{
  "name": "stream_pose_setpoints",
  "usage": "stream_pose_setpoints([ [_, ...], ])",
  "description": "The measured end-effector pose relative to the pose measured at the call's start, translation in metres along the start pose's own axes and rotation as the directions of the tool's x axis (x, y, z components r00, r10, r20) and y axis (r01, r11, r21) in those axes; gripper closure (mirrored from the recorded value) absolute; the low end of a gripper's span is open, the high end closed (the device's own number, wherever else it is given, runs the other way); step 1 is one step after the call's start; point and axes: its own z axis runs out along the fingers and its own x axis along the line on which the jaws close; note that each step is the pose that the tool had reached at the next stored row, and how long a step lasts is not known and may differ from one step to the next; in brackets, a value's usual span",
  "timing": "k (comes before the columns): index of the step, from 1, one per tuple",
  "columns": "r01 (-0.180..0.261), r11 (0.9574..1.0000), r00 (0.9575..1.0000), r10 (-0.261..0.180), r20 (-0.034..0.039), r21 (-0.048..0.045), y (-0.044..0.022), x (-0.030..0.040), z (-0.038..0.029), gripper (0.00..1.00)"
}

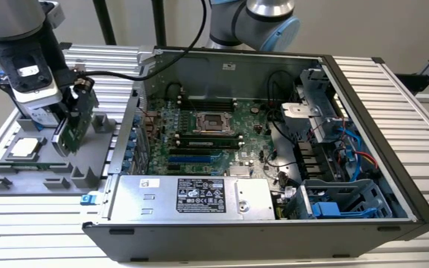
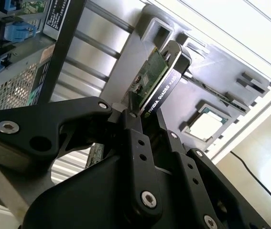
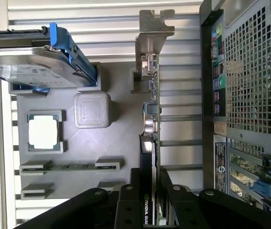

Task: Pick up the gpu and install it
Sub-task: 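Pick up the gpu and move the gpu toward the slot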

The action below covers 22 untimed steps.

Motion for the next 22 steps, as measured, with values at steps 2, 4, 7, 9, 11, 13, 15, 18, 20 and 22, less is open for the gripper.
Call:
stream_pose_setpoints([
  [2,0.0,1.0,1.0,0.0,0.0,0.0,0.0,0.0,-0.0007,1.0],
  [4,0.0,1.0,1.0,0.0,0.0,0.0,0.0,0.0,-0.0015,1.0],
  [7,0.0,1.0,1.0,0.0,-0.0001,0.0,0.0001,0.0,-0.0025,1.0],
  [9,0.0,1.0,1.0,0.0,-0.0001,0.0001,0.0002,0.0,-0.0033,1.0],
  [11,0.0,1.0,1.0,0.0,-0.0001,0.0,0.0002,0.0,-0.0042,1.0],
  [13,0.0,1.0,1.0,0.0,-0.0001,0.0,0.0002,0.0,-0.0052,1.0],
  [15,0.0,1.0,1.0,0.0,-0.0001,0.0001,0.0003,0.0,-0.0062,1.0],
  [18,0.0,1.0,1.0,0.0,0.0,0.0,0.0004,0.0,-0.0076,1.0],
  [20,0.0,1.0,1.0,0.0,-0.0001,0.0,0.0004,0.0,-0.0086,1.0],
  [22,0.0,1.0,1.0,0.0,-0.0001,0.0001,0.0005,0.0,-0.0096,1.0],
])
